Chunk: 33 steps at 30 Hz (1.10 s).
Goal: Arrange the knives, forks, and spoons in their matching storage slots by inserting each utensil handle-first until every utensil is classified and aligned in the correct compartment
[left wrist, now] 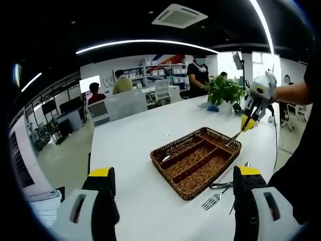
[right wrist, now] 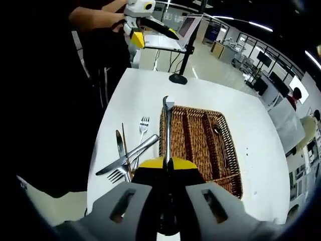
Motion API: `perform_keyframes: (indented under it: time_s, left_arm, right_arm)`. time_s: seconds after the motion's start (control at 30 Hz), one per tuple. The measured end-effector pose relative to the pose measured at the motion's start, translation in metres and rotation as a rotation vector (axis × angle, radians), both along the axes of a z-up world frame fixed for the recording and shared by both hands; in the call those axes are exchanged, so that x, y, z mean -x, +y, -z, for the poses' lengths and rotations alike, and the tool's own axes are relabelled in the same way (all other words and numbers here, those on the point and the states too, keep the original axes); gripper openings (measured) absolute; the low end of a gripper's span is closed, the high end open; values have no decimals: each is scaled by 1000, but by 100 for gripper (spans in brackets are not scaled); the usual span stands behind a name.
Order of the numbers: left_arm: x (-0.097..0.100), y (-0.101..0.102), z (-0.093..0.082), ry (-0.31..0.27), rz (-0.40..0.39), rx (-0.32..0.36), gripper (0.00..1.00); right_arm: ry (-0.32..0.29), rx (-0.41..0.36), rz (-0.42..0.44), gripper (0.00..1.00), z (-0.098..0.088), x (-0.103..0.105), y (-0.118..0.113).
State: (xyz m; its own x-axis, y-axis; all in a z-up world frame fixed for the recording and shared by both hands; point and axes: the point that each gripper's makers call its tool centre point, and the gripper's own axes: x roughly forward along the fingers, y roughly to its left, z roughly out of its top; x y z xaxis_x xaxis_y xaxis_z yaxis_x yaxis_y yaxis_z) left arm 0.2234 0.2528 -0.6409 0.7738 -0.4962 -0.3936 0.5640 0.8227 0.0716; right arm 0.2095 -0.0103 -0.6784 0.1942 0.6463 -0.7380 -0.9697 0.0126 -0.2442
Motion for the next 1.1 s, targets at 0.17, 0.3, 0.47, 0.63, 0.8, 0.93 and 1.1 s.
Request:
perform_keyframes:
  time_s: [0.17,0.3,0.47,0.63,0.8,0.93,1.1]
  left_arm:
    - [3,-5,4,16,9,0,100]
    - [4,-9,1,12,10,0,100]
    - [5,-12,-3,7,11,-1,100]
    - [6,-15,-4,8,13,-1,100]
    - [8,-20,-3,13,22,-1,100]
    - [5,-17,0,17,26,1,100]
    - [5,-19,-1,17,26,0,100]
  right_arm:
    - [-34,7,-23,0,-15,-2,4]
    - [-53,12,-39,0,-18,-3,6]
    - [-58,23,-38,0,-17,-6,6]
    - [-61,25,-39,0,-18,-16,6]
    - [-57,22,-31,0,-20,-29,9]
    - [-51,26,-25,0,-21,-43,12]
    - [-62,35,-24,0,-22,-59,14]
